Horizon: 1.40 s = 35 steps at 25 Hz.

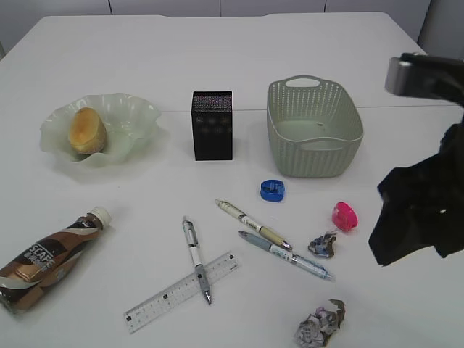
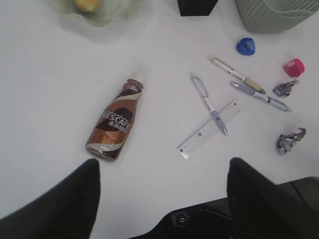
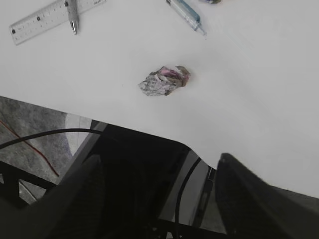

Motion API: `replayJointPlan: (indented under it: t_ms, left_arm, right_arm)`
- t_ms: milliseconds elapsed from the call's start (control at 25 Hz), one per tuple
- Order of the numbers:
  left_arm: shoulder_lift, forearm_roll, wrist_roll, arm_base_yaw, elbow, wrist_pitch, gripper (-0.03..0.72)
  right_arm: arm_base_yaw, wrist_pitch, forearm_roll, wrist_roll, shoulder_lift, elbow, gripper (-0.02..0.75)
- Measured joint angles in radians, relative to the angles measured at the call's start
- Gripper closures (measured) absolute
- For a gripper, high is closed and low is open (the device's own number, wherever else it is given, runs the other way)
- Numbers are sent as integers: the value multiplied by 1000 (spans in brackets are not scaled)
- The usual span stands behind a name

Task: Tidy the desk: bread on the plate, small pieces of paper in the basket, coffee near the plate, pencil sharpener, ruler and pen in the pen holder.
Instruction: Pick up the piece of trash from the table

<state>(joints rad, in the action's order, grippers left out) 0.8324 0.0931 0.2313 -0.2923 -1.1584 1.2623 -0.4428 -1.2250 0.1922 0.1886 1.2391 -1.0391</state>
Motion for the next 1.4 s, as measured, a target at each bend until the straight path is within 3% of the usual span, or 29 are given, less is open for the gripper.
replayJointPlan:
  t_ms: [240,720,1040,1400]
  left_arm:
    - [-23,-4,0,0,3,0,108]
    - [-23,4,2,0,3,0,108]
    - [-23,10,2,0,3,0,107]
    - [-23,34,2,0,3,0,107]
  right_arm:
    - [-79,19,-51,14,155,-6,182]
    - [-80,157,-76,-53,453,-8,153]
    - [-80,273,-76,-85,539,-8,153]
    - [-80,299,-76,-98,624,-10,153]
